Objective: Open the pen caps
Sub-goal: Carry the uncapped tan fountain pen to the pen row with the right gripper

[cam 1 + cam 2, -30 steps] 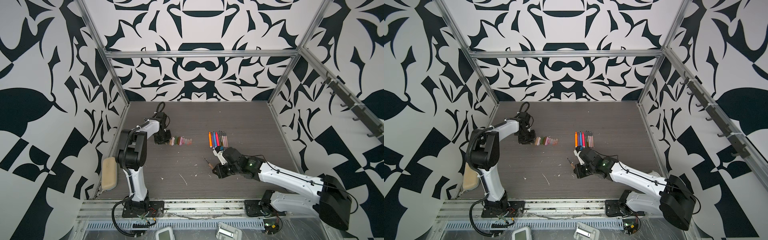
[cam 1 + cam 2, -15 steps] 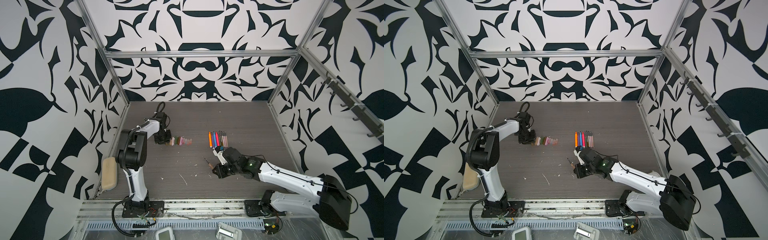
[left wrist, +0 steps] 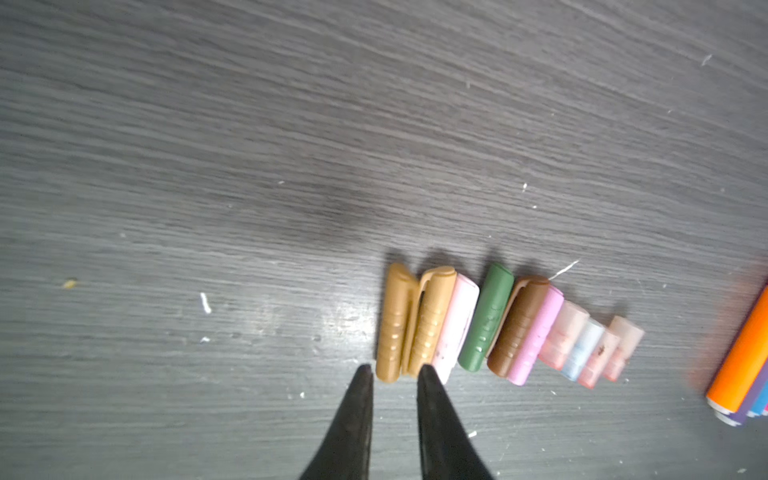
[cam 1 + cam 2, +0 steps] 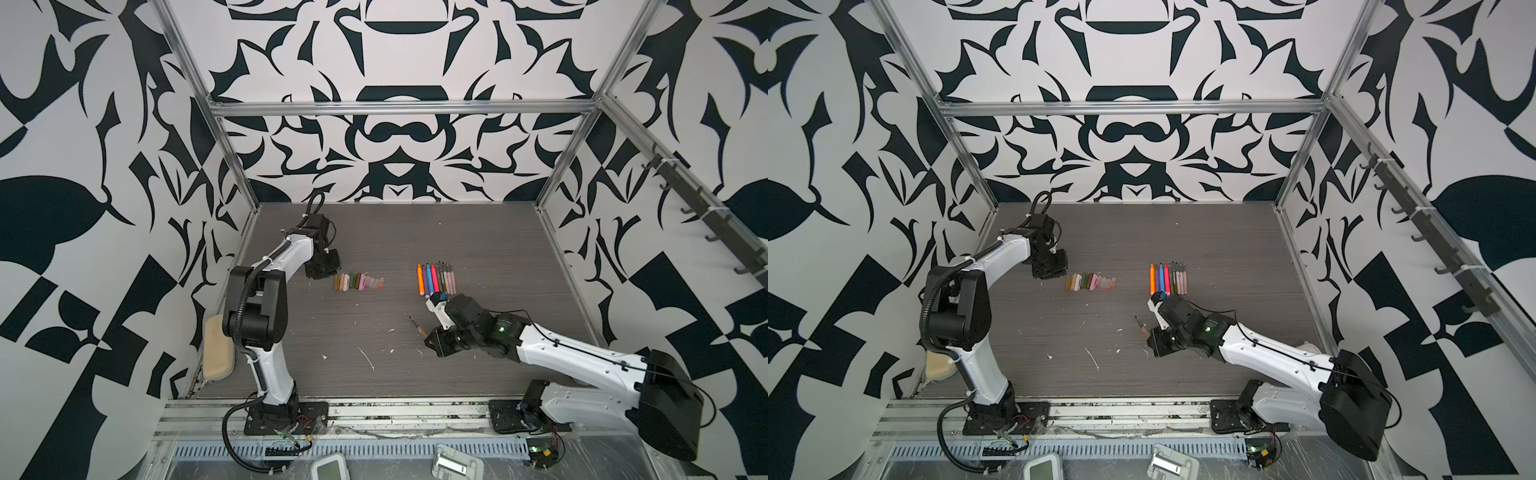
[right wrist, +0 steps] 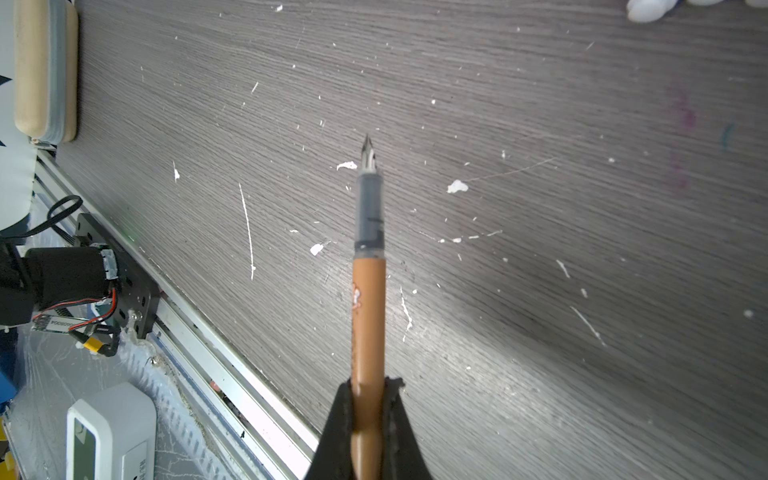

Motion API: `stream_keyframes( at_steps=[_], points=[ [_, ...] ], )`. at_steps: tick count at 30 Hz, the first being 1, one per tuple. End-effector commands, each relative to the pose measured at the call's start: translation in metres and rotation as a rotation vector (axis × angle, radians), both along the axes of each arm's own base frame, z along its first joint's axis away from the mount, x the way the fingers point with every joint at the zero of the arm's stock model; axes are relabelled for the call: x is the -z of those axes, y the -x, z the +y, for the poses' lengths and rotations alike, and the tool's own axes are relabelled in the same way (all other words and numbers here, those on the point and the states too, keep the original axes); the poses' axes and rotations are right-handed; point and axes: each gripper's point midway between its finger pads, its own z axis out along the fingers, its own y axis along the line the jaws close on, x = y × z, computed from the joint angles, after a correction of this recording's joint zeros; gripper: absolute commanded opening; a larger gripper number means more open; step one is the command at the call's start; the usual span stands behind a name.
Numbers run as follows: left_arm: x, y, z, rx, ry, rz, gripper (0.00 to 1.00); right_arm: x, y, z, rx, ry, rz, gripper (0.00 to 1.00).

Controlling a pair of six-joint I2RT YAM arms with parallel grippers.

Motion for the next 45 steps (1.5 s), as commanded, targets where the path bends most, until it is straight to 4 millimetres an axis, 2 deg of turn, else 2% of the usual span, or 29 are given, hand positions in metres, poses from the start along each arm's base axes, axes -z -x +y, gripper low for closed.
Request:
stream_keyframes(
  at_steps=[1,4,14,17,22,27,33,36,40,43,45],
  points=[
    [0.002,0.012,0.013,-0.009,-0.035,0.043,0.17,-0.009,-0.003,0.002,0.002,-0.019,-0.023,0.00],
    [0.010,0.014,0.017,-0.020,-0.035,0.063,0.11,-0.010,-0.003,0.002,0.002,-0.019,-0.023,0.00],
    [0.033,0.018,0.012,-0.020,0.005,0.118,0.12,-0.009,-0.003,0.000,0.007,-0.013,-0.023,0.00],
    [0.031,0.019,0.009,-0.022,0.023,0.106,0.11,-0.014,-0.006,-0.005,0.014,0.011,-0.048,0.00],
    [0.019,0.024,0.006,-0.024,0.052,0.074,0.11,-0.034,-0.018,-0.013,0.013,0.042,-0.118,0.00],
    [-0.005,0.040,-0.004,-0.031,0.142,-0.026,0.11,-0.049,-0.054,-0.036,0.091,0.082,-0.176,0.00],
    [-0.032,0.068,-0.022,-0.060,0.296,-0.238,0.11,-0.054,-0.123,-0.076,0.245,0.101,-0.325,0.00],
    [-0.048,0.077,-0.037,-0.050,0.362,-0.395,0.11,-0.047,-0.158,-0.108,0.372,0.113,-0.346,0.00],
    [-0.063,0.085,-0.064,0.027,0.374,-0.550,0.11,-0.024,-0.195,-0.144,0.540,-0.044,-0.178,0.00],
    [-0.081,0.085,-0.070,0.056,0.396,-0.610,0.10,-0.006,-0.216,-0.143,0.509,-0.200,-0.098,0.00],
    [-0.087,0.089,-0.073,0.070,0.402,-0.651,0.10,0.006,-0.225,-0.144,0.500,-0.223,-0.089,0.00]
  ],
)
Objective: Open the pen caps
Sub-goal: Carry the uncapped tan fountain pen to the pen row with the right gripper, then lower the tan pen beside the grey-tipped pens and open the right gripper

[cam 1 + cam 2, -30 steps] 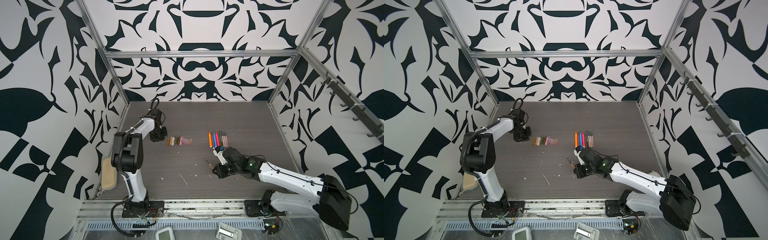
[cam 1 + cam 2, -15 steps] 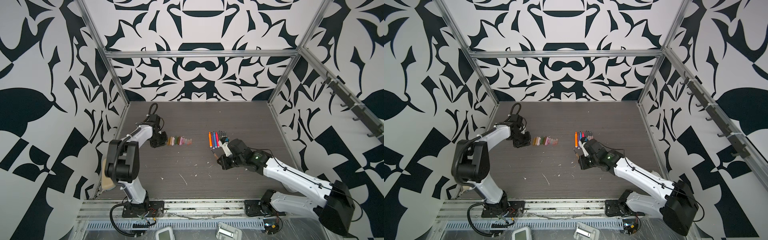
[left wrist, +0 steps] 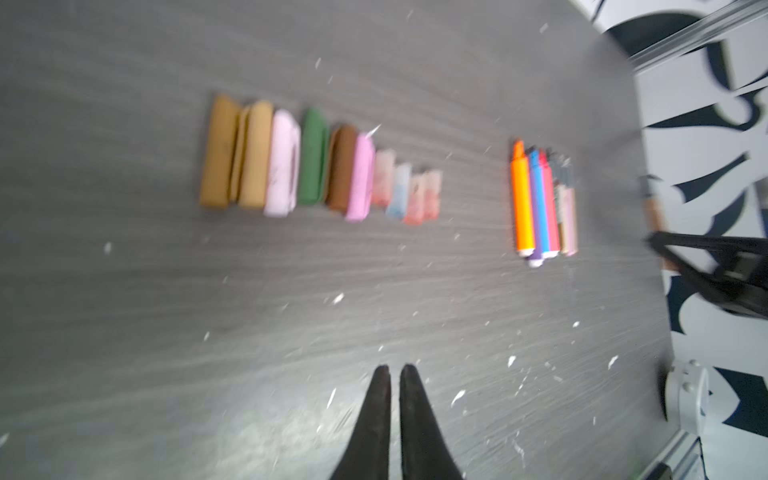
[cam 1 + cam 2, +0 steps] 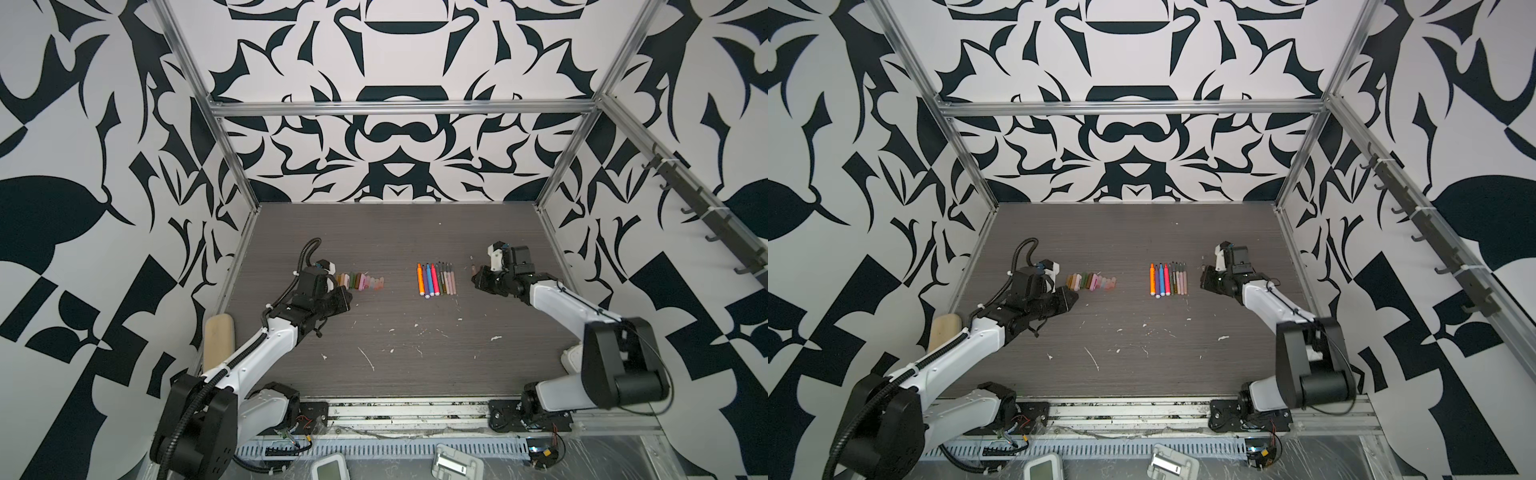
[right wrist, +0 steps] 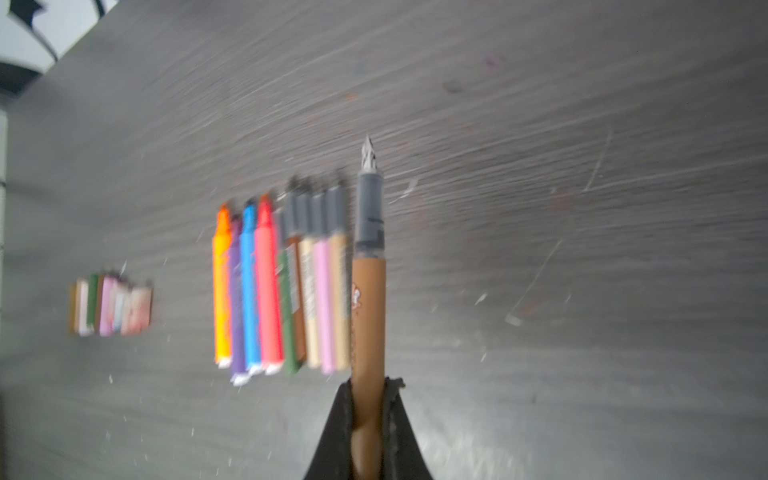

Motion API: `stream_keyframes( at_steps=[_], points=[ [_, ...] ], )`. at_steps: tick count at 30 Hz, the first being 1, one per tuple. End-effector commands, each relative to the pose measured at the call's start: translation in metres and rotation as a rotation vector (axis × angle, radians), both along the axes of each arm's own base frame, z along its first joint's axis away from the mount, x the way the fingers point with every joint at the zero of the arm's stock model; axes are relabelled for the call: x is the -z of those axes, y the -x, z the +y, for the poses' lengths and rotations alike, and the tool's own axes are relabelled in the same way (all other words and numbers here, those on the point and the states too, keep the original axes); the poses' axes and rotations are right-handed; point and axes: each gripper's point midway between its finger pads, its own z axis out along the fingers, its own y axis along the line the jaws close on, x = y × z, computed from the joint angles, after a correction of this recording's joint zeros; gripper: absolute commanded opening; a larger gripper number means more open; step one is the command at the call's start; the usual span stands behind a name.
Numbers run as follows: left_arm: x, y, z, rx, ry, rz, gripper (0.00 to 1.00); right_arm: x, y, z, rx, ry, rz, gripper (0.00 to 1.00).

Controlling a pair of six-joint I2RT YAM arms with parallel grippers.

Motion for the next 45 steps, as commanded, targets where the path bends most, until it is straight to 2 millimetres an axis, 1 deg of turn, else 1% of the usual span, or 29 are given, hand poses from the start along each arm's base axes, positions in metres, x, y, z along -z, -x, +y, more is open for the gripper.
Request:
stream_keyframes(
  at_steps=[1,4,8,17,20,24,29,36,45],
  points=[
    [-0.033,-0.011,-0.002,-0.029,0.045,-0.157,0.11,-0.014,-0.023,0.028,-0.111,-0.162,-0.092,0.00],
    [-0.031,-0.007,0.000,-0.036,0.057,-0.167,0.13,-0.001,-0.028,0.032,-0.128,-0.181,-0.076,0.00],
    [-0.027,-0.007,0.000,-0.041,0.070,-0.163,0.13,0.013,-0.030,0.031,-0.115,-0.178,-0.060,0.00],
    [-0.025,-0.008,0.000,-0.046,0.068,-0.155,0.13,0.023,-0.029,0.029,-0.101,-0.174,-0.031,0.00],
    [-0.023,-0.009,-0.001,-0.042,0.066,-0.146,0.13,0.026,-0.029,0.030,-0.101,-0.176,-0.025,0.00],
    [-0.022,-0.010,-0.002,-0.041,0.063,-0.138,0.13,0.027,-0.028,0.029,-0.100,-0.176,-0.019,0.05],
    [-0.022,-0.011,-0.002,-0.042,0.063,-0.137,0.13,0.028,-0.025,0.030,-0.104,-0.181,-0.014,0.08],
    [-0.020,-0.011,-0.003,-0.040,0.062,-0.128,0.13,0.028,-0.017,0.030,-0.105,-0.181,-0.006,0.09],
    [-0.020,-0.011,-0.003,-0.042,0.061,-0.126,0.12,0.027,-0.011,0.031,-0.112,-0.187,-0.001,0.10]
  ],
)
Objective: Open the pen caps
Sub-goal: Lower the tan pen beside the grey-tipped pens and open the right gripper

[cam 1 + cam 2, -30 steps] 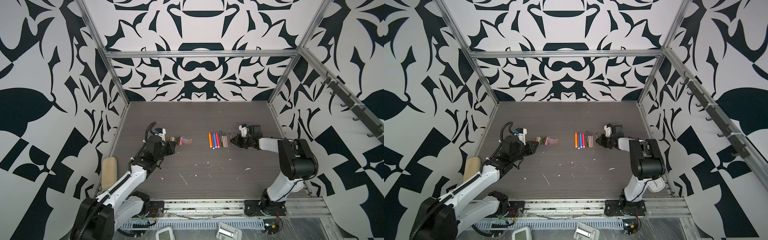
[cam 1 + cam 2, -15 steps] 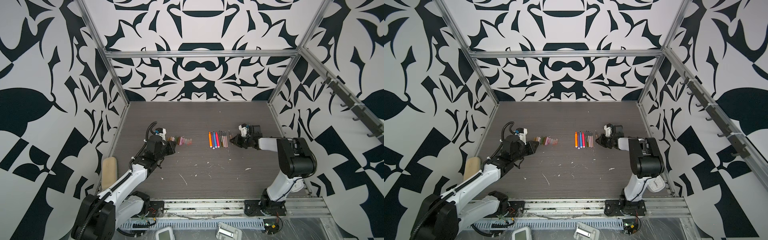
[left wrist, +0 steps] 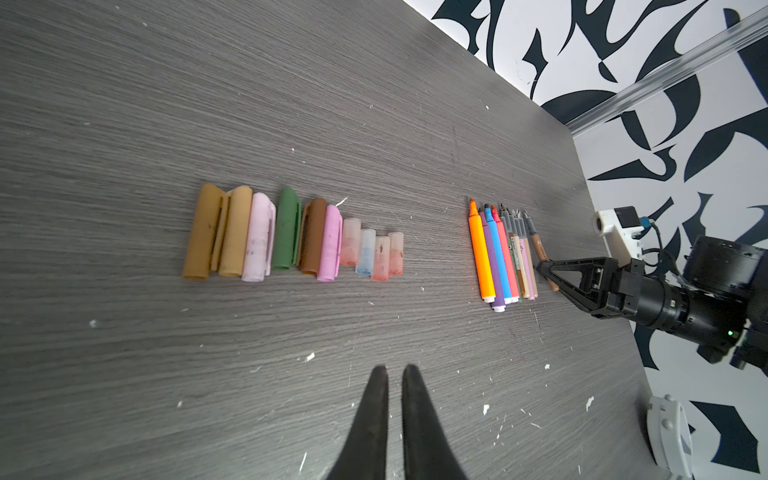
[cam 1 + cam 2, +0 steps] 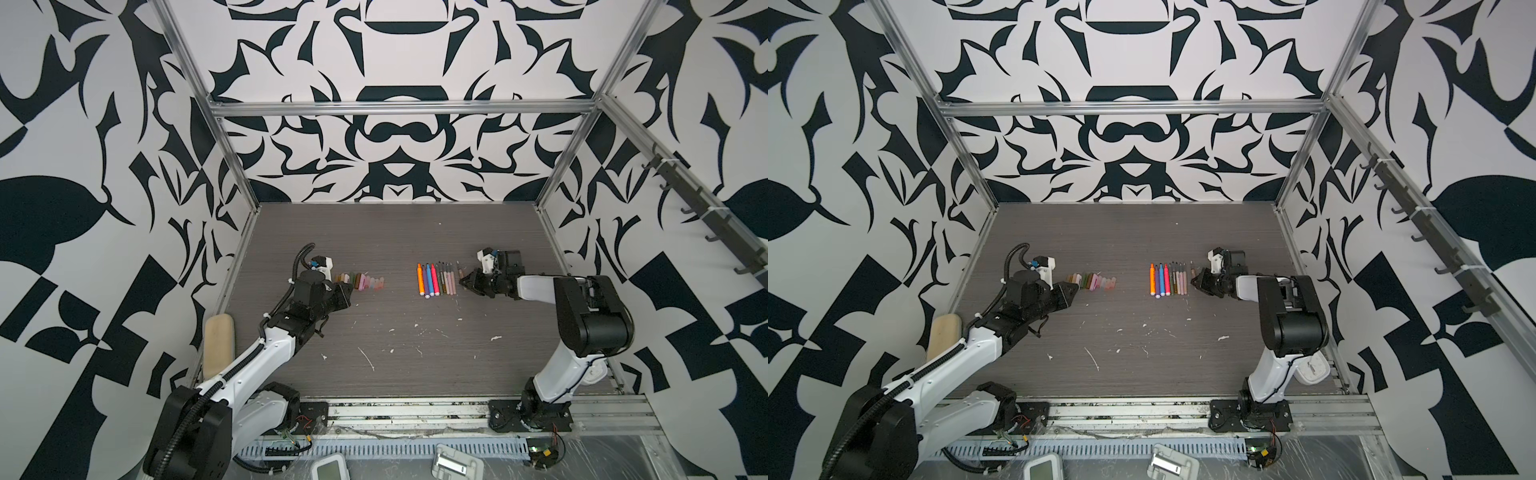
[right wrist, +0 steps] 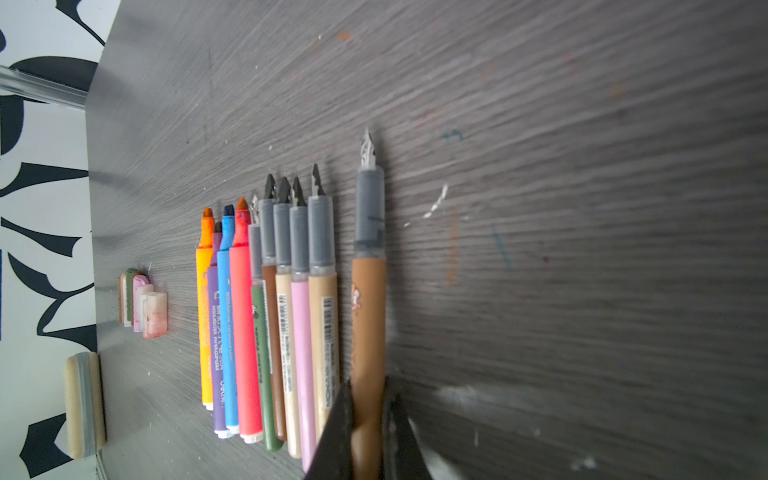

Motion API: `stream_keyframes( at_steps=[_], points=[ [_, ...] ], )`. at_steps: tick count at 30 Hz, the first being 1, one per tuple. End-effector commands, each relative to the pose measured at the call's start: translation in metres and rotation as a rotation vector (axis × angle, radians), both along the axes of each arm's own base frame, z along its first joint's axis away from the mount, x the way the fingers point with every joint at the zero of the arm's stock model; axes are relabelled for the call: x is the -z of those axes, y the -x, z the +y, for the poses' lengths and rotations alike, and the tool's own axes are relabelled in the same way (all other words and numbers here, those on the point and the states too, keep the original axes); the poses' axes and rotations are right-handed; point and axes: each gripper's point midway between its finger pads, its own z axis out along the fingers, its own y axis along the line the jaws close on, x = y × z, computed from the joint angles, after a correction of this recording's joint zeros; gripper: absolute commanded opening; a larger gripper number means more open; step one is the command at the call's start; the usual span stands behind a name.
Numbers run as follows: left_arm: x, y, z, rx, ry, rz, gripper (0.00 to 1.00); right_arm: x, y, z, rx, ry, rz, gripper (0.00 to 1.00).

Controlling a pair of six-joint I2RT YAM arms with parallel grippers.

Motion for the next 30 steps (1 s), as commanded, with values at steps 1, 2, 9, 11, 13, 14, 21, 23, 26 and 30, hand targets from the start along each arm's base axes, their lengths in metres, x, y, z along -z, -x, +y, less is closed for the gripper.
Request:
stream_keyframes(
  at_steps=[1,2,9,11,13,14,21,23,26,30],
  points=[
    [-0.0081,-0.0039,-0.0011,-0.008,0.009,-0.019,0.12,-0.0120,0.0065,0.0034,-0.012,-0.016,-0.020,0.10],
    [-0.0083,-0.0038,-0.0013,-0.007,0.009,-0.020,0.12,-0.0126,0.0080,0.0034,-0.012,-0.017,-0.020,0.10],
    [-0.0068,-0.0050,-0.0025,-0.004,0.008,-0.011,0.12,-0.0123,0.0143,0.0037,-0.014,-0.021,-0.019,0.10],
    [-0.0059,-0.0052,-0.0028,-0.003,0.007,-0.007,0.12,-0.0111,0.0131,0.0046,-0.016,-0.026,-0.016,0.11],
    [-0.0059,-0.0054,-0.0028,-0.003,0.007,-0.007,0.11,-0.0095,0.0121,0.0060,-0.021,-0.031,-0.009,0.14],
    [-0.0067,-0.0055,-0.0031,-0.002,0.008,-0.009,0.11,-0.0089,0.0117,0.0058,-0.020,-0.033,-0.006,0.16],
    [-0.0058,-0.0055,-0.0023,-0.005,0.006,-0.008,0.11,-0.0078,0.0118,0.0048,-0.014,-0.027,-0.002,0.42],
    [-0.0056,-0.0053,-0.0030,-0.002,0.006,-0.006,0.11,-0.0079,0.0122,0.0042,-0.011,-0.024,-0.002,0.43],
    [-0.0052,-0.0055,-0.0033,-0.001,0.007,-0.005,0.11,-0.0074,0.0120,0.0039,-0.009,-0.023,-0.001,0.43],
    [-0.0059,-0.0054,-0.0033,-0.001,0.007,-0.006,0.11,-0.0045,0.0101,0.0036,-0.008,-0.021,0.013,0.37]
  ],
)
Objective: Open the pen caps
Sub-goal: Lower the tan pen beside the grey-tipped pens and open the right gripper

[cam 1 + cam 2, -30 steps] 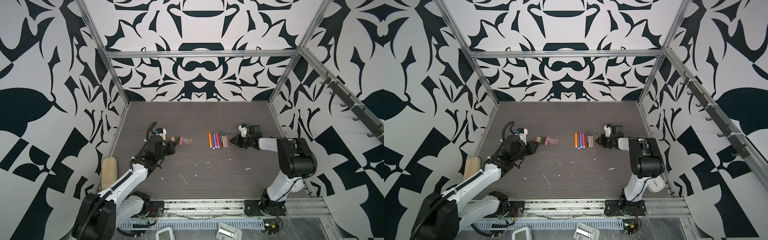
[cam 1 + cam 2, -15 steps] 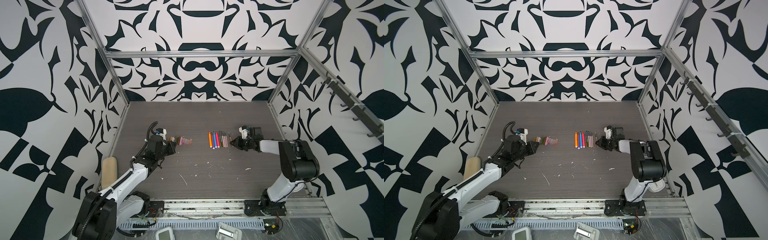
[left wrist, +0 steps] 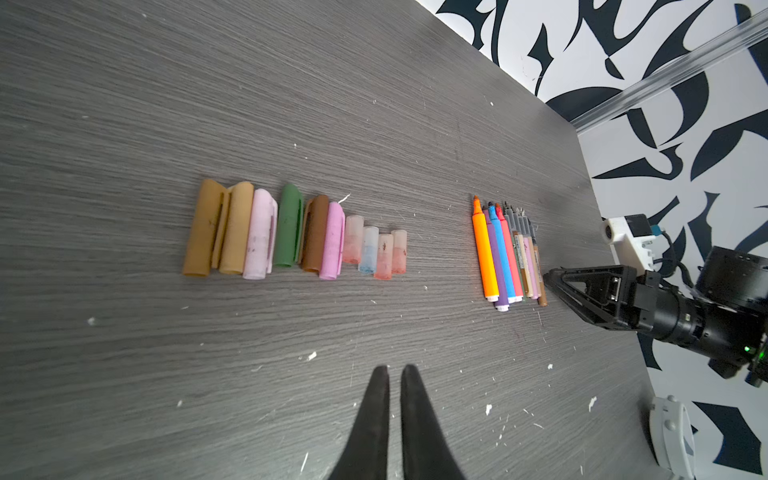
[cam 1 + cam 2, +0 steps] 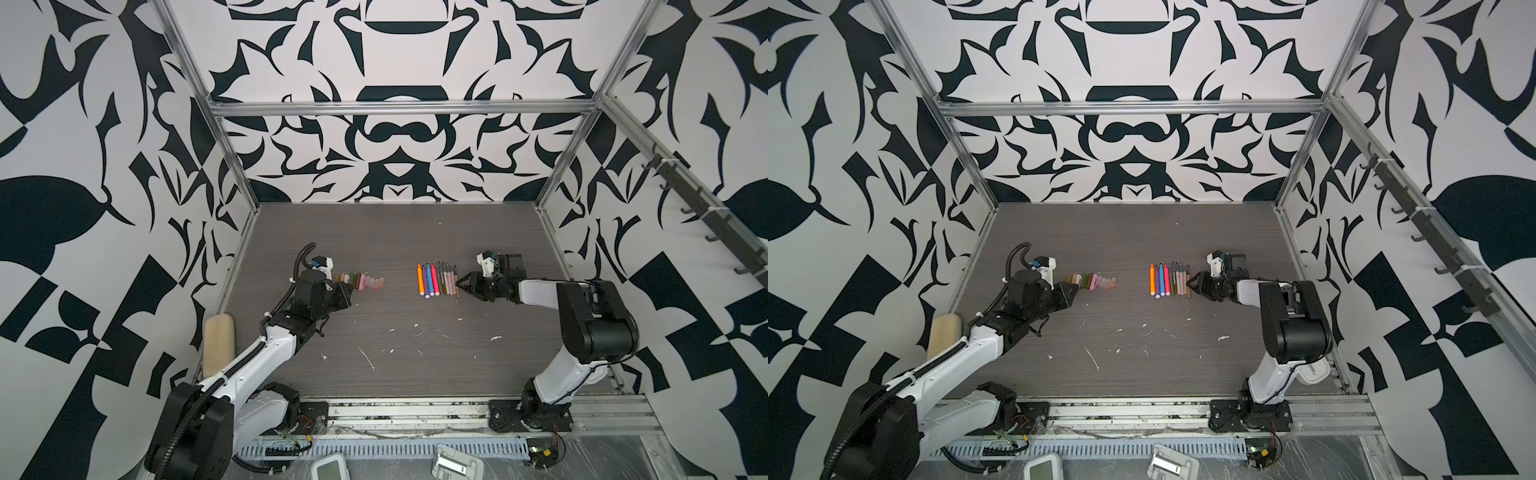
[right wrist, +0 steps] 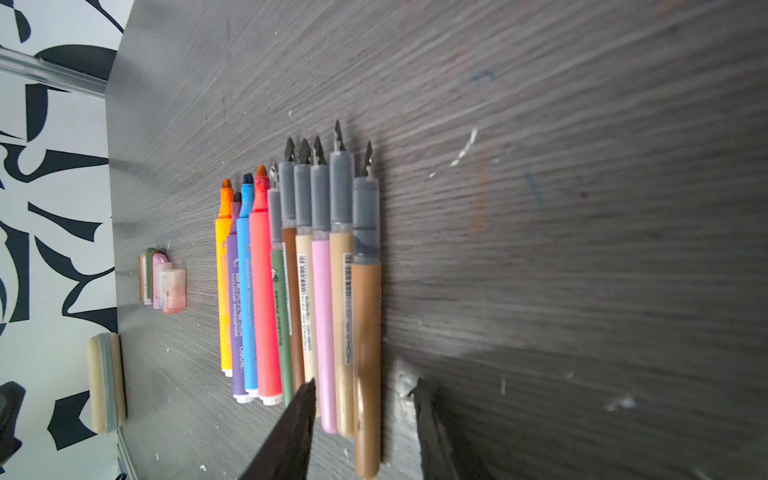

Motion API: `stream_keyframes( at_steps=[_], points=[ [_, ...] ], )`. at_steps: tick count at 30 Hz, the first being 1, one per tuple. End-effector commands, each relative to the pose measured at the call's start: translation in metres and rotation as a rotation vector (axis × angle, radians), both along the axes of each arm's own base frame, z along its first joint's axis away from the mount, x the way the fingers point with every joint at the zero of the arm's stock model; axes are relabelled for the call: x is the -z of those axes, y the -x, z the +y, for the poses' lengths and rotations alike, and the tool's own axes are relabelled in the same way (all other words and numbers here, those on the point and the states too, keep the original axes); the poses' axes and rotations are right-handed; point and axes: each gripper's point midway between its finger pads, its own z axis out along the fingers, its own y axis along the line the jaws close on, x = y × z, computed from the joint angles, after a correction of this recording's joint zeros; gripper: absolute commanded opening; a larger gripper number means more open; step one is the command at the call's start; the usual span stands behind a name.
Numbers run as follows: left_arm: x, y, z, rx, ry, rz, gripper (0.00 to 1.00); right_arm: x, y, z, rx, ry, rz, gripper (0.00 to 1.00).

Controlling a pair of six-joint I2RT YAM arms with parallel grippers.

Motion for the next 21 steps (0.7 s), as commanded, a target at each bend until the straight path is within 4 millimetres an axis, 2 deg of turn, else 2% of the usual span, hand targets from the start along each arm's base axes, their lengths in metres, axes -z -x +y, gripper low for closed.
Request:
stream_keyframes(
  at_steps=[1,2,5,21],
  points=[
    [-0.010,-0.005,-0.003,-0.002,0.012,-0.020,0.11,0.000,-0.005,0.000,0.000,0.011,0.009,0.32],
    [-0.010,-0.005,-0.003,-0.001,0.012,-0.020,0.11,0.002,-0.006,0.000,0.002,0.011,0.017,0.27],
    [-0.009,-0.005,-0.003,-0.002,0.011,-0.018,0.11,0.005,-0.007,0.000,0.004,0.012,0.032,0.21],
    [-0.009,-0.006,-0.003,0.000,0.011,-0.015,0.11,0.008,-0.017,0.000,0.002,0.018,0.043,0.21]
  ],
)
